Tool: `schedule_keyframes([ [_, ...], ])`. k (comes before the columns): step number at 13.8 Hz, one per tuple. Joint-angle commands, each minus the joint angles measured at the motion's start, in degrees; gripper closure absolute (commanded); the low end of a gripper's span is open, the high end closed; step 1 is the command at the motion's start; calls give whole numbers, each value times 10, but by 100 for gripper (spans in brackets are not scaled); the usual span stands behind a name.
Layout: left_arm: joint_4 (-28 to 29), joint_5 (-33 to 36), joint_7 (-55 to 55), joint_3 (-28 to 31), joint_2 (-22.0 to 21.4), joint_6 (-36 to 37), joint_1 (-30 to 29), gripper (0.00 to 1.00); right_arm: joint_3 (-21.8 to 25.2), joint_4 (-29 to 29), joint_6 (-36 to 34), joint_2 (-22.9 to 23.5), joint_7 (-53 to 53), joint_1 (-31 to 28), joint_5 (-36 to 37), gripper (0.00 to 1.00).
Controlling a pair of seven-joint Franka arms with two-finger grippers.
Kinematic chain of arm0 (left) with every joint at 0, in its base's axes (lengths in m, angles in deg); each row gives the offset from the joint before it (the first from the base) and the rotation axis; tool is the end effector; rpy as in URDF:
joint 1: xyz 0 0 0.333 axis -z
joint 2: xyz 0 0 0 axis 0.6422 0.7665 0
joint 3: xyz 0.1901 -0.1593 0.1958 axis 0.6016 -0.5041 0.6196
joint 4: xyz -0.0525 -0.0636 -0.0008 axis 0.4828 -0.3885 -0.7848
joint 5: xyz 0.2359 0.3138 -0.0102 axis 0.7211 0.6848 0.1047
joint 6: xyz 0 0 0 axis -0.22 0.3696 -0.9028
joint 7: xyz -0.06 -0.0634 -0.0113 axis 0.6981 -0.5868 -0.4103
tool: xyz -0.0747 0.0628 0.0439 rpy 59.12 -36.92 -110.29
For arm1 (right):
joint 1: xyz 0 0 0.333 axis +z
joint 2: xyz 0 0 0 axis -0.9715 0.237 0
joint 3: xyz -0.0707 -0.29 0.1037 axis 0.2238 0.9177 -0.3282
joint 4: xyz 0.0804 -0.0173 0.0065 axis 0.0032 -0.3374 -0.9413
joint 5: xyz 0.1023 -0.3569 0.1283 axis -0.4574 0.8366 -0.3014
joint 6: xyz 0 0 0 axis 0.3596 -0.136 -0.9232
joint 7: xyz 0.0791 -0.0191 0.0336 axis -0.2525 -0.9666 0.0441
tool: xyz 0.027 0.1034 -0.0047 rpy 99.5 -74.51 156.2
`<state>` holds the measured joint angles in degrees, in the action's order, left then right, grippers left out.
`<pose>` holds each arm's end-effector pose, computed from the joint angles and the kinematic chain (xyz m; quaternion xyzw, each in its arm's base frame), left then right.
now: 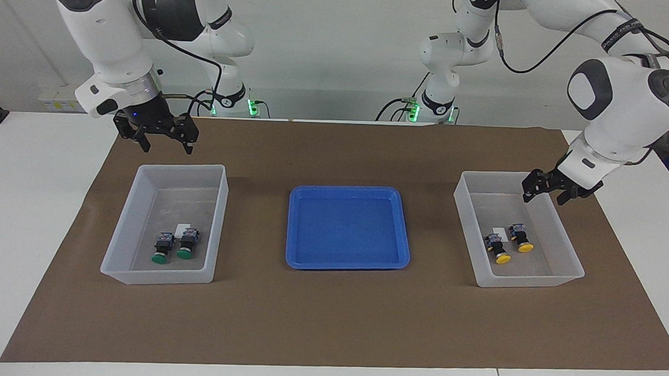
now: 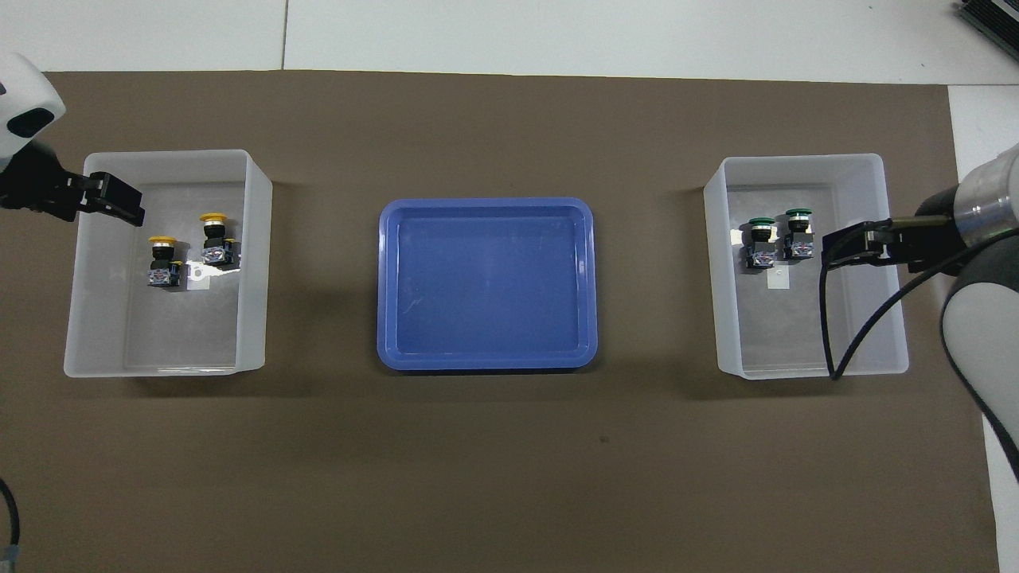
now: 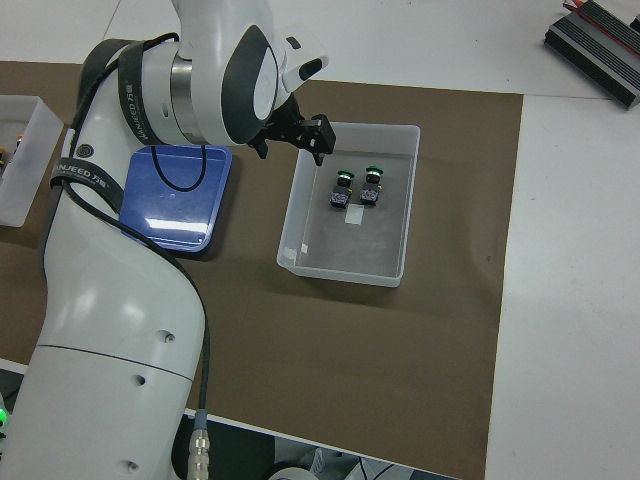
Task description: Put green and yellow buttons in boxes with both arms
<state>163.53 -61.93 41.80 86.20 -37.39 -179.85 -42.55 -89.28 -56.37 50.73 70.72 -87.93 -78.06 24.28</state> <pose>0.6303 -0.0004 0.5440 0.9971 -0.0700 -0.0300 0.0018 0.5592 0.0212 0.5804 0.9997 -0.0242 -0.0050 0.0059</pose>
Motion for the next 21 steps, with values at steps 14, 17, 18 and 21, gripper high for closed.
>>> schedule_keyframes([
  [14, -57, -12, 89, 8, -29, 69, 92, 0, -3, -1, 0, -1, -3, -3, -13, 0],
  [17, -56, -5, 91, 8, -30, 52, 90, 0, -3, -1, 0, -1, -3, -4, -13, 0],
  [18, -56, -5, 89, 9, -30, 51, 89, 0, -3, 2, 1, 1, -2, -4, -12, 0],
  [21, -48, -5, 84, 8, -32, 32, 73, 0, -3, 13, 6, 5, -8, 1, -3, 0],
])
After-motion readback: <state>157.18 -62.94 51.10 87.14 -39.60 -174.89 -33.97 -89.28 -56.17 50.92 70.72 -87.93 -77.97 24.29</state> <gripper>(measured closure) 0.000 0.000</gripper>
